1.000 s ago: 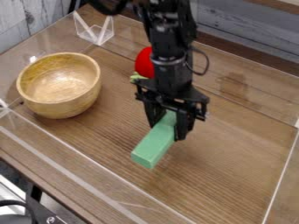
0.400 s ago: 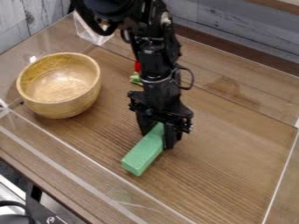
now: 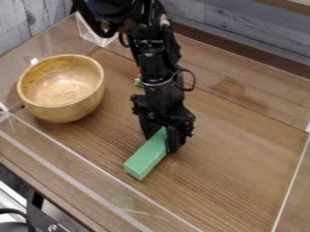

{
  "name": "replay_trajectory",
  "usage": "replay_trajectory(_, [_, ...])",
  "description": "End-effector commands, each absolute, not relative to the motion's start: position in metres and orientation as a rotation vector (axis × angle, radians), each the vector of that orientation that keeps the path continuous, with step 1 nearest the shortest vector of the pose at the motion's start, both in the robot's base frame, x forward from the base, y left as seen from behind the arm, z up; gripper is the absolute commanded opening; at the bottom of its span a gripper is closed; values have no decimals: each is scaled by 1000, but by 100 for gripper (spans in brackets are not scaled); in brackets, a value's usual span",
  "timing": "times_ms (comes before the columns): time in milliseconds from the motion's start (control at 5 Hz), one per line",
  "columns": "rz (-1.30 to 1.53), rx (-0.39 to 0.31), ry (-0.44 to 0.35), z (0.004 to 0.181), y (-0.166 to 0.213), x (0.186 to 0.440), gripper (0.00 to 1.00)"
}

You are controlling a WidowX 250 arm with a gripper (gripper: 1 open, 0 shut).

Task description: Remove the green block from the brown bowl and put it on the table

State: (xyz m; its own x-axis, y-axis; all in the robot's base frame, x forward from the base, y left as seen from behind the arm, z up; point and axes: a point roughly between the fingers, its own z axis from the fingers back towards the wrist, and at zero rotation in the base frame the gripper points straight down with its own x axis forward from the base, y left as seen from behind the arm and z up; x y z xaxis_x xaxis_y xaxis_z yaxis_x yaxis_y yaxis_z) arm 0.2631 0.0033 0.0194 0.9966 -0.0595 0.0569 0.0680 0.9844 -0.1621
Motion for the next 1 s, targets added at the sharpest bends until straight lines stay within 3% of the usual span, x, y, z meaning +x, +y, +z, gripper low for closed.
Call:
replay_trajectory(0, [-66, -163, -105, 29, 7, 277, 0])
replay_trajectory(800, [-112, -179, -97, 29, 8, 266, 0])
